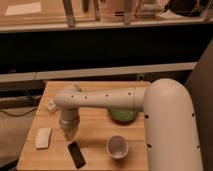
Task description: Push the eraser across the table
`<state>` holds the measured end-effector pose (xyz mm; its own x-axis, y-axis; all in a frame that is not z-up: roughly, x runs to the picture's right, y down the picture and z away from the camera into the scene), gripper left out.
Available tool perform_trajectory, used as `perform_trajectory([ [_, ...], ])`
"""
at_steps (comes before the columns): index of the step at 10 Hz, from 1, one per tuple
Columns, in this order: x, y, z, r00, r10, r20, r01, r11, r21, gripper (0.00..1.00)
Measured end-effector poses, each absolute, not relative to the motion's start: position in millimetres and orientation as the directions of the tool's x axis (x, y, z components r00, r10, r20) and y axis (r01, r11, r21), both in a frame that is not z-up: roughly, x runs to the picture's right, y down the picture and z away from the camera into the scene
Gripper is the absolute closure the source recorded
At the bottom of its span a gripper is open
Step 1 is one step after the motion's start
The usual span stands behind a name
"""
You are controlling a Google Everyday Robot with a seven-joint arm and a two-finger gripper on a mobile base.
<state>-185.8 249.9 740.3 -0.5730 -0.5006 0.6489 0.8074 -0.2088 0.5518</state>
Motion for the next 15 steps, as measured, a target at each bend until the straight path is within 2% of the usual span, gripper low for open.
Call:
perform_trajectory([
  [5, -187.1, 271.9, 775.0, -0.566, -0.468, 0.679, 0.814, -0.184, 0.551, 1.0],
  [15, -180.8, 295.8, 764.9, -0.565, -0.352, 0.746, 0.823, -0.175, 0.54, 1.0],
])
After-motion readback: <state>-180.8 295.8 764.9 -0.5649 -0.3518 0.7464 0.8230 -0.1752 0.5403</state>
